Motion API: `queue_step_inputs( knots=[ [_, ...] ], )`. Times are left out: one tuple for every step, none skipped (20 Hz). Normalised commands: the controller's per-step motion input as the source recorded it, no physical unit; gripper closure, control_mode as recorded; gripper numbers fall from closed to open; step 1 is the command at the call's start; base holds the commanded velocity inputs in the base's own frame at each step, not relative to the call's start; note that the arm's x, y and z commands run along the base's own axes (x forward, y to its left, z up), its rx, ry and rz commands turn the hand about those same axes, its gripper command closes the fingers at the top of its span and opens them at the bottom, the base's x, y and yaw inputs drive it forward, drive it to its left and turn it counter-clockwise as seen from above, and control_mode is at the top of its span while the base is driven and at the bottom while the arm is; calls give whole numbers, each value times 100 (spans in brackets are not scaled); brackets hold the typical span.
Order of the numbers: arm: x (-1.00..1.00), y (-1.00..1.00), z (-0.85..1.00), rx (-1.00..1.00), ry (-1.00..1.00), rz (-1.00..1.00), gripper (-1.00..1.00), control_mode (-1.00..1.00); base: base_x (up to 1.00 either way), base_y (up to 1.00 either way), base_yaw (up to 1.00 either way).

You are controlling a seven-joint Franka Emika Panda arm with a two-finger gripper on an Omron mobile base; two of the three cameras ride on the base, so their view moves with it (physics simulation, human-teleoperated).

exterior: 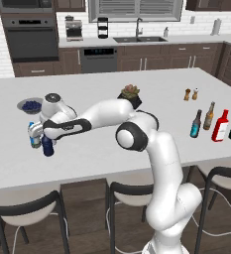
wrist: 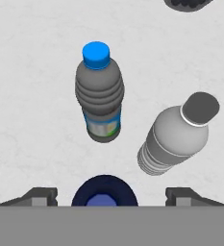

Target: Move the plastic bottles in the middle to the plastics group, and the glass bottles in the middle to the glass group.

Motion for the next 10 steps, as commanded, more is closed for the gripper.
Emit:
queue_step_inputs(
  knots=[
    [0,0,0,0,0,0,-100,-100,0,0,0],
    [0,0,0,0,0,0,-100,-100,0,0,0],
    [0,0,3,0,0,0,-100,-100,0,0,0],
    [0,0,9,0,0,0,-100,-100,0,0,0],
    [0,0,16,0,0,0,-100,-100,0,0,0],
    [-19,-7,29,0,0,-1,-100,-100,0,0,0],
    [-41,-12,35,0,0,-3,-100,-100,0,0,0],
    [-74,-28,41,0,0,-5,-100,-100,0,0,0],
    [-100,-48,41,0,0,-8,-100,-100,0,0,0],
    [-100,-63,46,2,0,-9,-100,-100,0,0,0]
  ],
)
